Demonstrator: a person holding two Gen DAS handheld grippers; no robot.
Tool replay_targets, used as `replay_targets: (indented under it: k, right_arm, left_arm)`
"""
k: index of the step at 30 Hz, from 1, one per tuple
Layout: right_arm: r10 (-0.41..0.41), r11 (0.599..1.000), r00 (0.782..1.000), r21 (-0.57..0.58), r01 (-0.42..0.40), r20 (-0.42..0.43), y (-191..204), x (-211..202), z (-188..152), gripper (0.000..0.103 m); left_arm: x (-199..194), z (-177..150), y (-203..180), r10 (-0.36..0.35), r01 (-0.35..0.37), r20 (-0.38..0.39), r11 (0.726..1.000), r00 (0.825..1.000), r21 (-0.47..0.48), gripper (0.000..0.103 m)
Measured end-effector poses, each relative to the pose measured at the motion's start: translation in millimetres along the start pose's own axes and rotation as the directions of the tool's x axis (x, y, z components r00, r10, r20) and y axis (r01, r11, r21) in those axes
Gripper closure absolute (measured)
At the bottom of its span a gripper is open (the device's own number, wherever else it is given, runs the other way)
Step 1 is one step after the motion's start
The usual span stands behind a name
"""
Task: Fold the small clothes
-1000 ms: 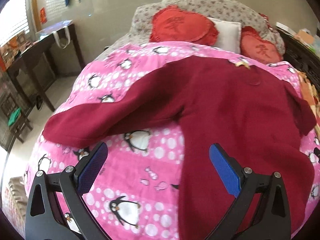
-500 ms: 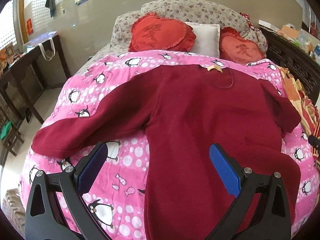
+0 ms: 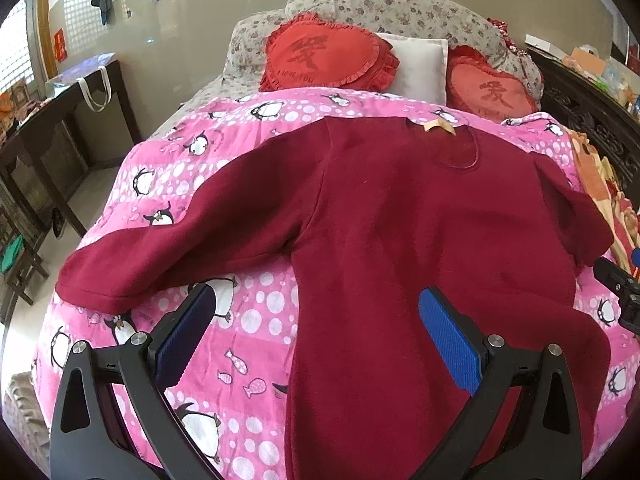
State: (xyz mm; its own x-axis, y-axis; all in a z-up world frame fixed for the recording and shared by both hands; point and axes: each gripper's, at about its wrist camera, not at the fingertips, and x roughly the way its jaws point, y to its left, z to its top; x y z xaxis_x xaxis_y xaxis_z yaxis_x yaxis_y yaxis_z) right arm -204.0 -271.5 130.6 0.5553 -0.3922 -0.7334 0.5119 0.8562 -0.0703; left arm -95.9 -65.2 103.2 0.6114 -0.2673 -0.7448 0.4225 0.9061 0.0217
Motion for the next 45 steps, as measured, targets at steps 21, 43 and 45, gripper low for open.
replay_targets:
  k: [21, 43, 45]
  right_arm:
    - [0.085, 0.996, 0.996, -0.029, -0.086, -0.035, 55, 27, 22, 0.001]
    - [0.164, 0.984, 0.983, -0.056, -0.169, -0.085, 96, 49, 22, 0.001]
    - [0.166, 0.983, 0.982, -0.066, -0.173, -0.088, 100, 50, 21, 0.001]
  left_arm:
    - [30, -2, 22, 0.027, -0.03, -0.059, 0.998, 0.998, -0.047, 0.001]
    - [43, -7, 62, 0.075, -0.086, -0.09, 0.989, 0.993, -0.123, 0.001]
    - [45, -7, 65, 0.075, -0.087, -0.097, 0.988, 0.992, -0.129, 0.001]
